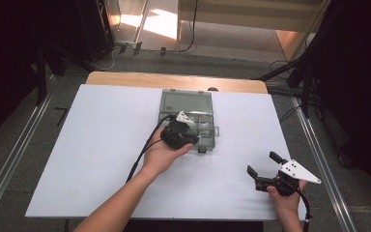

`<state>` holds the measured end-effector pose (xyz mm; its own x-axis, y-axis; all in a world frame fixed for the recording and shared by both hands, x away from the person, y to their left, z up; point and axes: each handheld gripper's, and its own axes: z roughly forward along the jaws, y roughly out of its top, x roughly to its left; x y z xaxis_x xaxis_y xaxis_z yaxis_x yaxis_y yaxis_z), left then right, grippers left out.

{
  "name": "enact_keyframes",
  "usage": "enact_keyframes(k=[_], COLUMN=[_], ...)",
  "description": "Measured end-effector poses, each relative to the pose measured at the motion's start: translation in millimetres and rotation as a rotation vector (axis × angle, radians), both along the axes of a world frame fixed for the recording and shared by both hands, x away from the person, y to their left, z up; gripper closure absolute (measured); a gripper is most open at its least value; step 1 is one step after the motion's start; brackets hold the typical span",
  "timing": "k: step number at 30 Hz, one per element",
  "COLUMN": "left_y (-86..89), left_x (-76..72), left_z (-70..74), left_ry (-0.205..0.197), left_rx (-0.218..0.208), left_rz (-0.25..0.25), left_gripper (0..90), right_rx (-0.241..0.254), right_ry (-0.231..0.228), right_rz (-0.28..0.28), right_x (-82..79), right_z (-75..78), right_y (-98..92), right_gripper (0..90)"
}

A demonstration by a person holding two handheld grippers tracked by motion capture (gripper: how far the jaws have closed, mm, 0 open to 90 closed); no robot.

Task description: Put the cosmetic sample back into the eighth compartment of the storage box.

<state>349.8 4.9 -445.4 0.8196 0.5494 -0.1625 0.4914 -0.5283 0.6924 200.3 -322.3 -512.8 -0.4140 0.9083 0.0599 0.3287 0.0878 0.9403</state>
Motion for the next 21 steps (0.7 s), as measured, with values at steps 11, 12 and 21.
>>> enact_keyframes(k=[11, 12, 21], left_y=[-14.7, -16.1, -28.6], left_x=[8.8, 9.4, 14.3], left_z=[-3.1, -4.0, -8.4], left_ry=[0.01, 0.01, 0.021], left_rx=[-0.01, -0.011, -0.01], left_rz=[0.013, 0.014, 0.019], left_gripper=[81.3, 81.3, 81.3], right_rx=[-0.001, -0.001, 0.0], right_ry=[0.001, 0.001, 0.0], right_rz=[-0.001, -0.001, -0.001], right_x=[0.2, 0.2, 0.5], right_z=[-0.2, -0.2, -0.3], right_y=[0.1, 0.2, 0.0], right_gripper=[0.0, 0.0, 0.0])
